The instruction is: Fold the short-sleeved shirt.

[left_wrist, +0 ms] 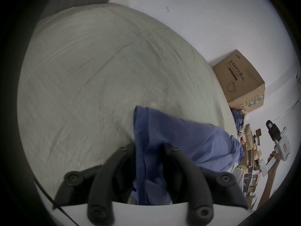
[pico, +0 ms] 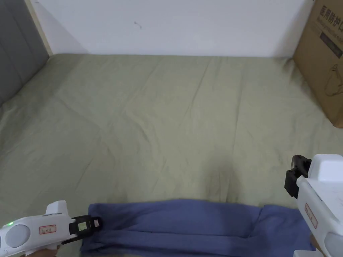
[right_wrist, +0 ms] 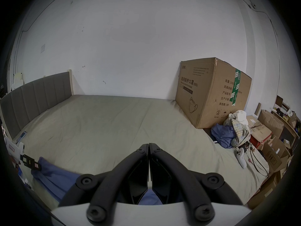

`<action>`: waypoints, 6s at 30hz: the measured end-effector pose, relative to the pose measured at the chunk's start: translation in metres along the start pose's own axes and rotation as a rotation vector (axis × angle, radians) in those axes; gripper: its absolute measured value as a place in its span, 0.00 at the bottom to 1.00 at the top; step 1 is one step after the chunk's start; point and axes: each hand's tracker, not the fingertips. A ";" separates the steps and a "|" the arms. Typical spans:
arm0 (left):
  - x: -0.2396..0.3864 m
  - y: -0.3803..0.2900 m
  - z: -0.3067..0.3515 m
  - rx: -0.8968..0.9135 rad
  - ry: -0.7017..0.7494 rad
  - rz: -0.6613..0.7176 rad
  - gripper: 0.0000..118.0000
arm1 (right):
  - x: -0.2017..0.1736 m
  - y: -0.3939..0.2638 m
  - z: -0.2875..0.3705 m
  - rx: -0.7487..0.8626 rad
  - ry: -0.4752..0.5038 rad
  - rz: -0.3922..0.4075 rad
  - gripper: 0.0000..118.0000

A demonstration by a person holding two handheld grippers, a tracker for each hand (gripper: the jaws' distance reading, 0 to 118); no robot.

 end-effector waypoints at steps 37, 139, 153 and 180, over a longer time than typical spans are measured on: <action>0.175 0.004 0.033 0.061 0.115 -0.252 0.04 | 0.052 0.001 0.034 0.065 -0.011 -0.095 0.00; 0.067 -0.010 -0.043 -0.126 -0.182 -0.039 0.77 | 0.060 0.003 0.031 0.015 -0.012 -0.061 0.00; 0.103 -0.027 -0.041 -0.055 -0.097 -0.281 0.11 | 0.058 0.003 0.028 0.002 -0.020 -0.055 0.00; 0.216 0.009 0.051 -0.051 0.077 -0.401 0.10 | 0.065 0.010 0.044 0.064 0.023 -0.079 0.00</action>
